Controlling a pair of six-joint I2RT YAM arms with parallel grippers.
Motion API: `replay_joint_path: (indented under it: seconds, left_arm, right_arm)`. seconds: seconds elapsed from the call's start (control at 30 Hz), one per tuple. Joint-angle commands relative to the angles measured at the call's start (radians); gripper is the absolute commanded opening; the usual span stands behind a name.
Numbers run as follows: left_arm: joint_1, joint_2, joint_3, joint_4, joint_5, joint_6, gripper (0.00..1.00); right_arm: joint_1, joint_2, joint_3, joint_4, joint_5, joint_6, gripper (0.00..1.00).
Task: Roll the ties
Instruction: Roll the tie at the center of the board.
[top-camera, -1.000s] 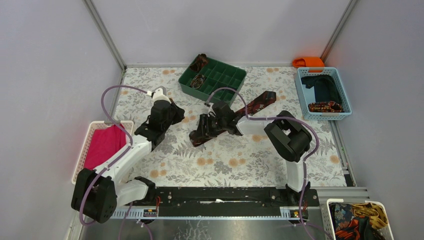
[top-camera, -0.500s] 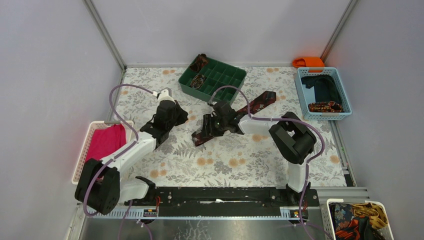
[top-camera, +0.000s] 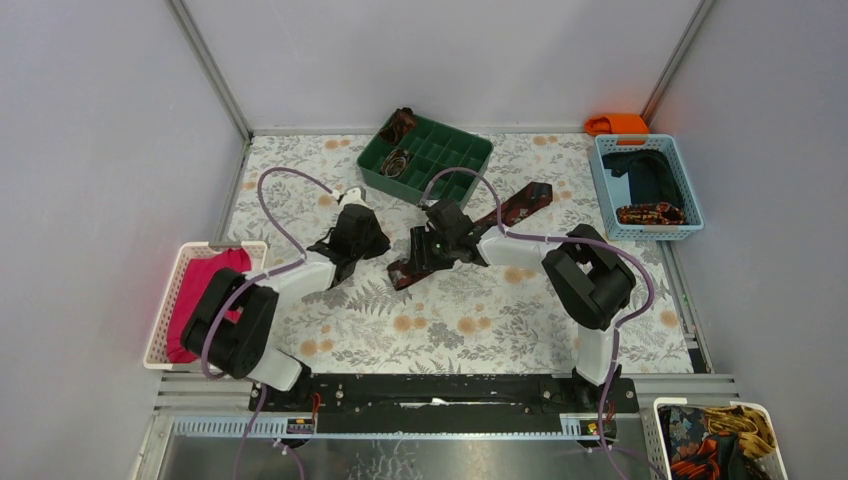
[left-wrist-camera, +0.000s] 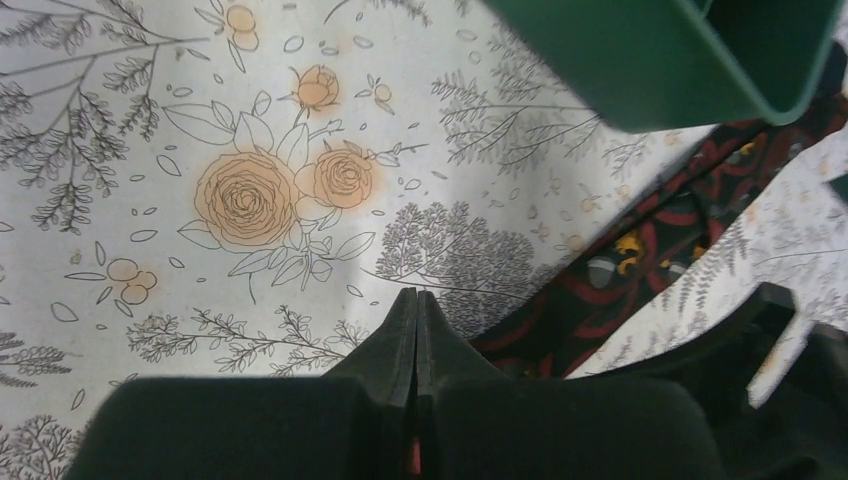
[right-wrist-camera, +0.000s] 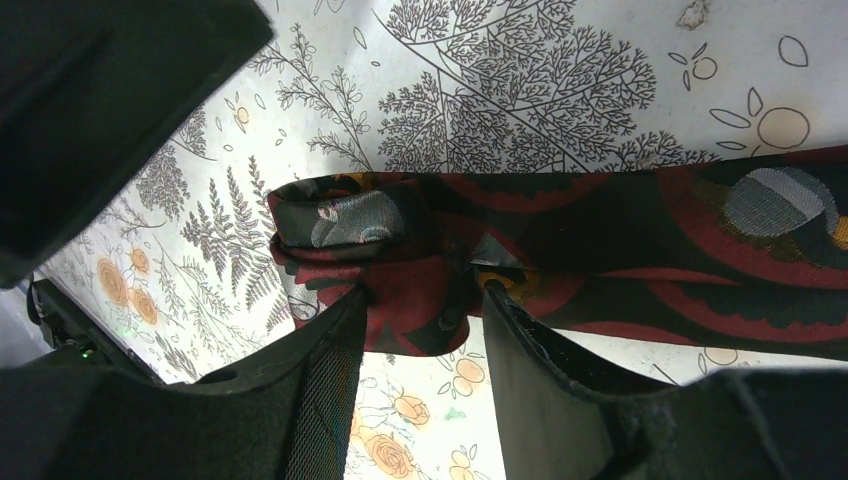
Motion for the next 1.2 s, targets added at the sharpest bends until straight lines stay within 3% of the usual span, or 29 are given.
replay_joint_path:
  seconds: [0.0,0.53,0.7,0.8,0.93,1.1,1.17]
  left_arm:
    - [-0.004,0.071,0.006,0.101,0.026,0.043,0.0]
    - [-0.004,0.228,-0.009,0.197,0.087,0.062,0.0]
    - [-0.006,0.224,-0.003,0.18,0.081,0.072,0.0]
    - [-0.006,0.226,0.003,0.167,0.068,0.083,0.0]
    - [-0.006,0.231,0.008,0.165,0.078,0.096,0.0]
    - [-0.006,0.239,0.026,0.168,0.121,0.149,0.0]
    - [-0.006,0.242,0.037,0.155,0.126,0.175,0.0]
  right_arm:
    - [-0.005,-0.032,0.032,-0.017,0.03,-0.032,0.53]
    - [0.0,-0.091,0.068,-0.063,-0.007,-0.081,0.53]
    - [0.025,-0.187,0.003,-0.079,0.081,-0.104,0.5]
    - [0.08,-0.261,-0.057,-0.104,0.169,-0.118,0.43]
    - [0.184,-0.299,-0.109,-0.137,0.289,-0.126,0.22]
    - [0.255,-0.22,-0.158,-0.097,0.334,-0.096,0.05]
    - [0.261,-0.182,-0.17,-0.077,0.35,-0.088,0.02]
